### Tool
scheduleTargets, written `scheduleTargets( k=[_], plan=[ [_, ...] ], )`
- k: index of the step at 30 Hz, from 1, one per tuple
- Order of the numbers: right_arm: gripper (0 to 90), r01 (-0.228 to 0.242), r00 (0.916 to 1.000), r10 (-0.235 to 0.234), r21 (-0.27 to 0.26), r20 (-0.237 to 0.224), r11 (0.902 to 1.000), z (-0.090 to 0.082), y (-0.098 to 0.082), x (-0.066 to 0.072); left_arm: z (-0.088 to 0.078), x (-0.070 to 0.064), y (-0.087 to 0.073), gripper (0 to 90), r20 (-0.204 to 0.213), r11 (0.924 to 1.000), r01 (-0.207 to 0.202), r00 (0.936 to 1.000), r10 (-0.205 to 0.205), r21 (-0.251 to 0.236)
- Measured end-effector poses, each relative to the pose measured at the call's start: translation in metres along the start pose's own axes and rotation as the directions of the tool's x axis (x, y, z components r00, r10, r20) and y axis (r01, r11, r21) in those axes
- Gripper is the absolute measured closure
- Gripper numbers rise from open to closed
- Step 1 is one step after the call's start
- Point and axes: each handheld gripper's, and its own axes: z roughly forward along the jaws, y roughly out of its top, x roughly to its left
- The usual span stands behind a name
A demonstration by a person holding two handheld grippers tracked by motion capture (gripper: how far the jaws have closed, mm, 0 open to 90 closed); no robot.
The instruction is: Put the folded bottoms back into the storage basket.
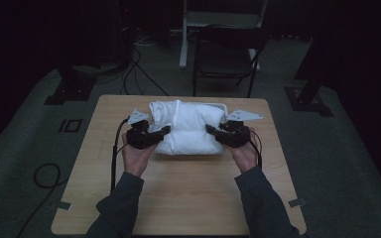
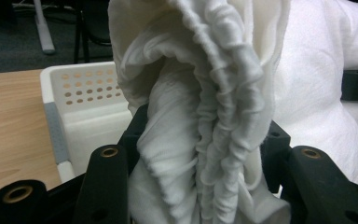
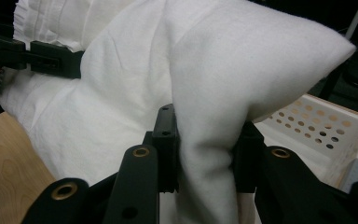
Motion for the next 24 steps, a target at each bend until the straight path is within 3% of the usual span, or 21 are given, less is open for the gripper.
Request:
scheduleTargets(
  k=[7, 15, 24],
  plan=[
    [69.5, -0.013, 0.9999, 0.013, -0.01, 0.005, 0.9999, 0.006, 0.005, -0.005, 0.005, 0.005, 0.007, 52.0, -0.003, 0.9999, 0.012, 0.9999, -0.012, -0.008],
    [69.5, -0.026, 0.9994, 0.026, -0.021, 0.021, 0.9995, 0.011, 0.012, -0.013, 0.012, 0.007, 0.018, 52.0, -0.022, 0.9997, -0.002, 0.9998, 0.001, -0.025],
    [69.7, -0.045, 0.9977, 0.045, -0.006, 0.051, 0.999, 0.023, 0.017, -0.025, 0.03, 0.014, 0.027, 52.0, -0.046, 0.9996, 0.002, 0.9989, -0.004, -0.029]
  ],
)
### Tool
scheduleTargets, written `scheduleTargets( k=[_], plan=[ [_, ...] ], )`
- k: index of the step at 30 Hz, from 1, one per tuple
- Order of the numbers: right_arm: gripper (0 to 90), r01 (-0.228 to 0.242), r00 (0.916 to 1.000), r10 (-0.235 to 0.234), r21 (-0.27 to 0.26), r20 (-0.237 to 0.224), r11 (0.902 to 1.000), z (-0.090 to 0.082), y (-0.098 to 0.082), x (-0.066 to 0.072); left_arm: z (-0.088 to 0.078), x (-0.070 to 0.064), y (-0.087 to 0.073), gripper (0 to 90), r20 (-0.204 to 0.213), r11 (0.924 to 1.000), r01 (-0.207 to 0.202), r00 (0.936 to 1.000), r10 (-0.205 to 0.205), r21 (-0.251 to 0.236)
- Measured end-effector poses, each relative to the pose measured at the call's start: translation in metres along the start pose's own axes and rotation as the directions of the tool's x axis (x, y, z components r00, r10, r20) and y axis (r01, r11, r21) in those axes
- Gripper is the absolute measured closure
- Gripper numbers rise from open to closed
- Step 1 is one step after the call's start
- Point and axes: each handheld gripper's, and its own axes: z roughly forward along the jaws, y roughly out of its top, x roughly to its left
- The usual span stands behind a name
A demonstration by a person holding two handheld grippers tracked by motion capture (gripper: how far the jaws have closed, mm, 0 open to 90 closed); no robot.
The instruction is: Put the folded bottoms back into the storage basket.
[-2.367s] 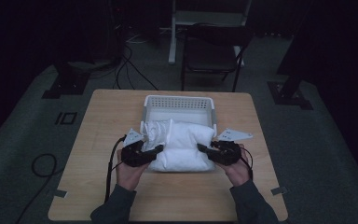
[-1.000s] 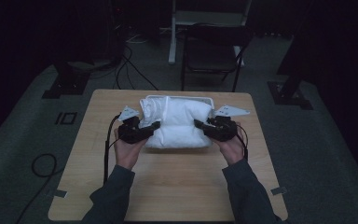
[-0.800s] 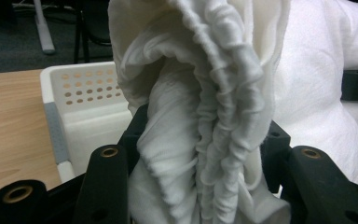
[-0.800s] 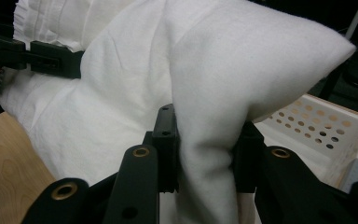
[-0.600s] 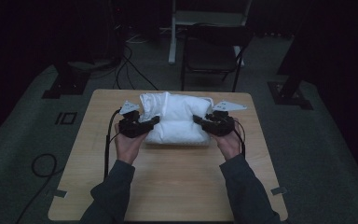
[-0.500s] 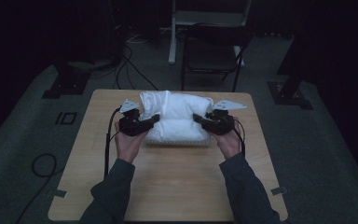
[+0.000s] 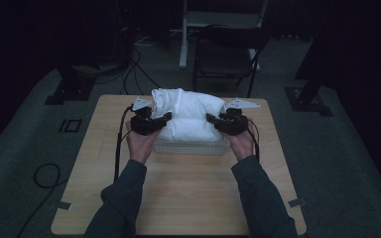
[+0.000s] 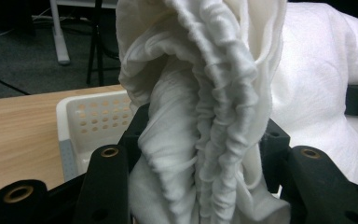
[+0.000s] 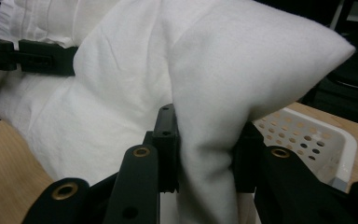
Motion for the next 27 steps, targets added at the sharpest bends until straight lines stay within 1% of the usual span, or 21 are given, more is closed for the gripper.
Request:
scheduleTargets(
  k=[2, 3, 6, 10, 12, 18, 19, 27],
  plan=[
    [69.7, 0.003, 1.0, -0.003, 0.009, 0.007, 1.0, 0.002, 0.002, -0.001, 0.001, 0.0, 0.001, 52.0, 0.0, 1.0, -0.001, 1.0, 0.001, 0.001],
    [69.7, 0.004, 0.9999, -0.004, 0.01, 0.01, 0.9999, 0.003, 0.003, -0.002, 0.004, 0.002, 0.003, 52.0, -0.001, 1.0, -0.008, 1.0, 0.008, 0.0],
    [69.8, 0.001, 0.9999, -0.001, 0.009, 0.011, 1.0, 0.004, 0.005, -0.004, 0.006, 0.003, 0.004, 52.0, 0.0, 1.0, -0.002, 1.0, 0.002, -0.001],
    [69.8, -0.005, 0.9999, 0.005, 0.019, 0.016, 0.9998, 0.01, 0.006, -0.008, 0.011, 0.004, 0.008, 52.1, -0.018, 0.9999, -0.007, 0.9998, 0.007, 0.01],
    [69.8, -0.01, 0.9998, 0.01, 0.021, 0.018, 0.9997, 0.011, 0.006, -0.008, 0.012, 0.004, 0.008, 52.0, -0.019, 0.9999, -0.008, 0.9998, 0.008, 0.011],
    [69.8, -0.021, 0.999, 0.02, 0.036, 0.04, 0.9991, 0.019, 0.01, -0.015, 0.021, 0.006, 0.011, 52.0, -0.027, 0.9999, 0.003, 0.9996, -0.002, 0.015],
    [69.8, -0.023, 0.9989, 0.021, 0.037, 0.042, 0.999, 0.02, 0.01, -0.016, 0.024, 0.008, 0.01, 52.0, -0.027, 0.9998, 0.011, 0.9996, -0.01, 0.016],
    [69.9, -0.032, 0.9981, 0.029, 0.059, 0.055, 0.9978, 0.031, 0.006, -0.02, 0.035, 0.014, 0.006, 52.0, -0.039, 0.9991, 0.024, 0.999, -0.023, 0.034]
  ],
)
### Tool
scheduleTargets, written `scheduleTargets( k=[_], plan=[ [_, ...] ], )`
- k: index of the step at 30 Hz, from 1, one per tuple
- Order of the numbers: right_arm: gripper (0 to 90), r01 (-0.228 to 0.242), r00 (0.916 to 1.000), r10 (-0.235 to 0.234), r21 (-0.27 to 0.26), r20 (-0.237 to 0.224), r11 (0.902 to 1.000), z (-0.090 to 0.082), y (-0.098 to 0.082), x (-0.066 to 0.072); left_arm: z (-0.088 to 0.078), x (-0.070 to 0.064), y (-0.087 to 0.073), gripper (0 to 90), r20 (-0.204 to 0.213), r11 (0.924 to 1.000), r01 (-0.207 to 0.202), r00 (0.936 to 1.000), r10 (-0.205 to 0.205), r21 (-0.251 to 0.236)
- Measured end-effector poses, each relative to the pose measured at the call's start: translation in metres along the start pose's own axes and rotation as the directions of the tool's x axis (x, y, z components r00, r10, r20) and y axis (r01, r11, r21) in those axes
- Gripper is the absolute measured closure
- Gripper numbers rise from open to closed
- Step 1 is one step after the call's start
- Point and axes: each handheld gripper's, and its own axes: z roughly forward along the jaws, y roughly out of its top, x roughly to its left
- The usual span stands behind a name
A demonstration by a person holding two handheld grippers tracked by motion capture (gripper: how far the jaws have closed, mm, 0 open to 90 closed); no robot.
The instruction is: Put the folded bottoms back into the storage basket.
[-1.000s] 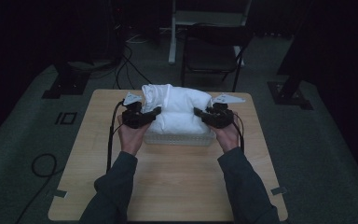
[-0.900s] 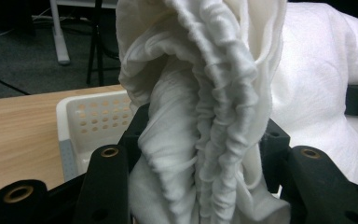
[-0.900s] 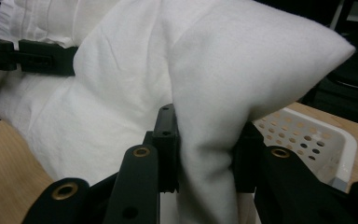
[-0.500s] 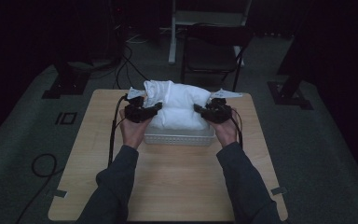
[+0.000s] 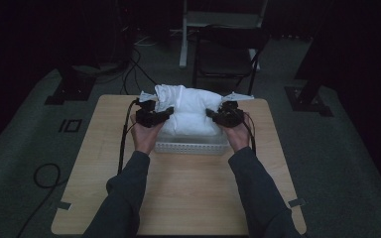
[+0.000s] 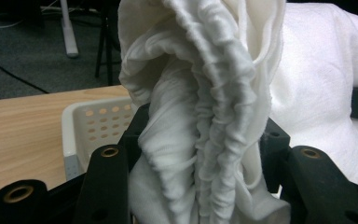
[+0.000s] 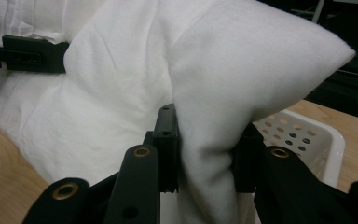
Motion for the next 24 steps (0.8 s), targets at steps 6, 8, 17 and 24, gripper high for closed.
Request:
scheduleTargets(
  k=[6, 8, 17, 24],
  plan=[
    [69.9, 0.009, 0.9997, -0.01, 0.025, 0.021, 0.9996, 0.01, -0.004, -0.002, 0.011, 0.003, -0.004, 52.0, -0.014, 0.9999, 0.002, 0.9999, -0.002, 0.017],
    [69.9, 0.009, 0.9996, -0.01, 0.03, 0.027, 0.9995, 0.013, -0.005, -0.004, 0.014, 0.004, -0.006, 52.0, -0.017, 0.9998, 0.006, 0.9998, -0.006, 0.019],
    [69.9, 0.005, 0.9991, -0.008, 0.056, 0.042, 0.9984, 0.022, -0.011, -0.009, 0.03, 0.006, -0.013, 52.0, -0.031, 0.999, 0.011, 0.9995, -0.01, 0.043],
    [69.9, -0.003, 0.9986, -0.001, 0.075, 0.053, 0.9972, 0.029, -0.018, -0.014, 0.039, 0.007, -0.018, 53.0, -0.034, 0.9973, -0.005, 0.9994, 0.007, 0.073]
  ],
)
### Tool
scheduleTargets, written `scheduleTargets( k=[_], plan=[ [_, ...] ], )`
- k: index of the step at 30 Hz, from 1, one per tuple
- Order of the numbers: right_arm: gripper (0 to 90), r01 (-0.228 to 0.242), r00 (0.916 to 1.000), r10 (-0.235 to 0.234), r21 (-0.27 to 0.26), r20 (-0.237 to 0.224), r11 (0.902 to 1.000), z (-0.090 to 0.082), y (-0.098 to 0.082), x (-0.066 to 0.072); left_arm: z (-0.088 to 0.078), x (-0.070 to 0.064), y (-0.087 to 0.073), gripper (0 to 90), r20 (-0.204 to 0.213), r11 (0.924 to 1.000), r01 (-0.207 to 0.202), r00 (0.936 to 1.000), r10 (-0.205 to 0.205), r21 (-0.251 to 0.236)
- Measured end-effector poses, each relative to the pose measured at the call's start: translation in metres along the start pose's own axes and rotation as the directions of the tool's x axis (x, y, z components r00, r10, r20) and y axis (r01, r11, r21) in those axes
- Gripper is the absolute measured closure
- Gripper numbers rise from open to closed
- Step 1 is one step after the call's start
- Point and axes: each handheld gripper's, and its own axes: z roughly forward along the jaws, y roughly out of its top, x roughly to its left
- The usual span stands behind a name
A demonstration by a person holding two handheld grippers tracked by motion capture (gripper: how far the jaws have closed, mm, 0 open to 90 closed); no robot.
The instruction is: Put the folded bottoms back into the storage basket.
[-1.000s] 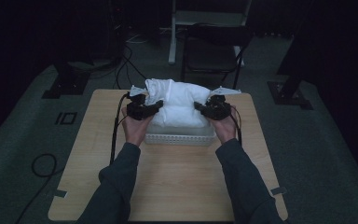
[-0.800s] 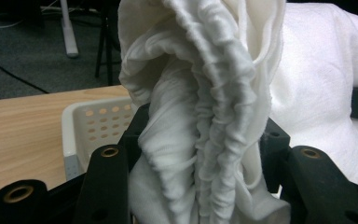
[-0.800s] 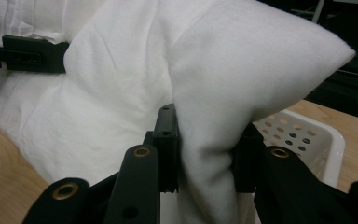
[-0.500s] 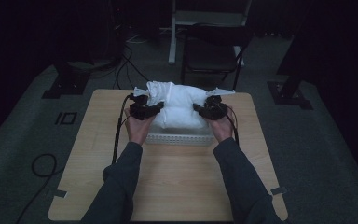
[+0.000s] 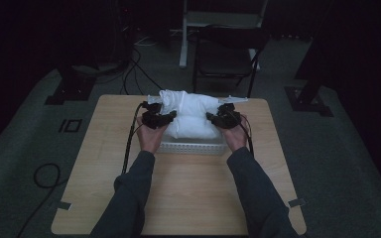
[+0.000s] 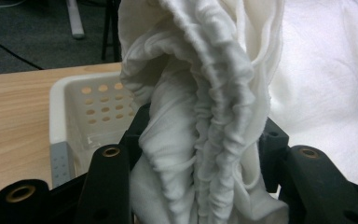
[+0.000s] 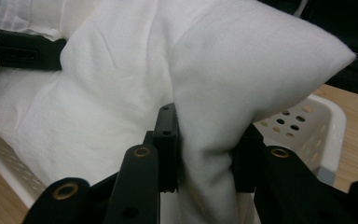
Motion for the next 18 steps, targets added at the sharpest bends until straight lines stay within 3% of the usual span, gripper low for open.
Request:
scheduleTargets(
  k=[18],
  plan=[
    [69.9, -0.004, 0.9998, 0.003, 0.05, 0.022, 0.9987, 0.014, -0.011, -0.001, 0.015, 0.003, -0.008, 53.5, -0.014, 0.998, 0.002, 0.9999, -0.001, 0.063]
  ],
)
